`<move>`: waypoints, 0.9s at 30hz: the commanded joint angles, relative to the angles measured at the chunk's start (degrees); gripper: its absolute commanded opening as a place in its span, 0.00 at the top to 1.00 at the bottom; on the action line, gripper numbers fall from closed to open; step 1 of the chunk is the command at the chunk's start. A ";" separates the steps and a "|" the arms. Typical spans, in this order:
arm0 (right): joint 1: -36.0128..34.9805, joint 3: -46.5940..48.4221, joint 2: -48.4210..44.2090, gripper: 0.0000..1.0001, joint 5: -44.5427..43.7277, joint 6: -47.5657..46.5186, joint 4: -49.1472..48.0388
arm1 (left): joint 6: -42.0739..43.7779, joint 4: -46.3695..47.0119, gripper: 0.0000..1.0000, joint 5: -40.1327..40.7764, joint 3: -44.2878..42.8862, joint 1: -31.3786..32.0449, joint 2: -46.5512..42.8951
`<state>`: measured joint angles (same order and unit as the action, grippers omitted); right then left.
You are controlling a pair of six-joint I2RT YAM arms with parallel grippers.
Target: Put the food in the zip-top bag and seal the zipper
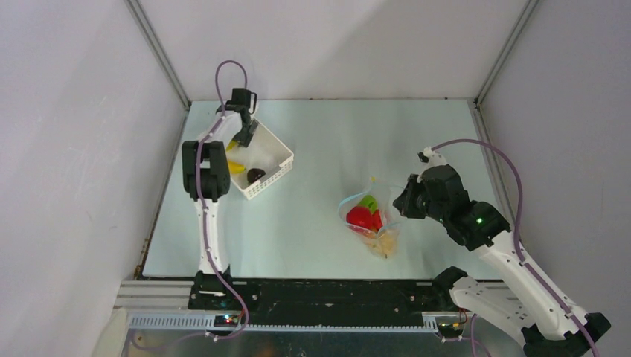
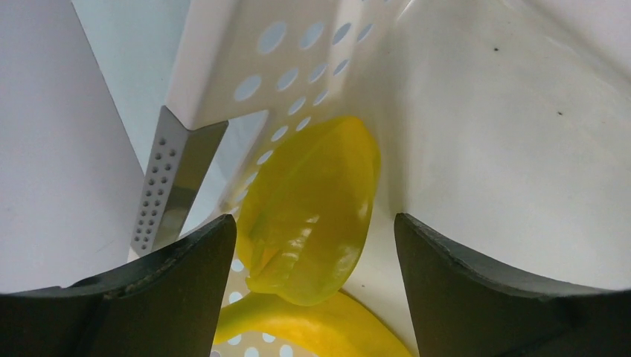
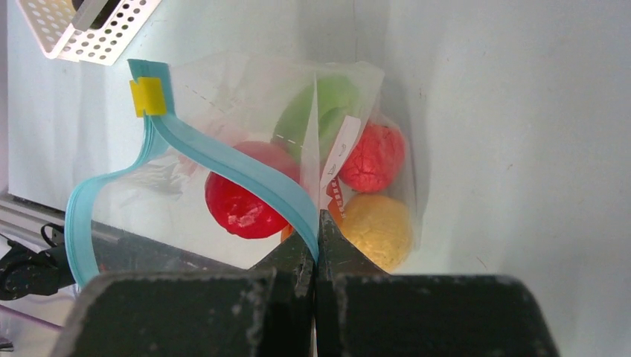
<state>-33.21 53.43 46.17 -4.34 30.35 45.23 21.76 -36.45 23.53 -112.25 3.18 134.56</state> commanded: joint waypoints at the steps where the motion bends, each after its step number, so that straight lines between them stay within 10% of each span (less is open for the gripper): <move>1: 0.43 2.63 -0.20 1.00 -1.83 -1.36 -0.30 | 2.22 -2.32 0.18 4.41 -4.56 1.00 2.37; 17: 0.82 3.16 0.08 1.00 -1.73 -2.40 -0.33 | 4.10 4.43 0.73 7.29 3.06 2.64 -0.77; 27: 0.86 3.17 -0.40 1.00 -1.19 -2.93 -0.92 | 3.46 9.45 0.84 7.96 9.78 2.69 -7.54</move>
<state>-32.62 54.02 46.28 -4.93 28.40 45.52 25.52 -28.75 31.73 -103.74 5.82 131.87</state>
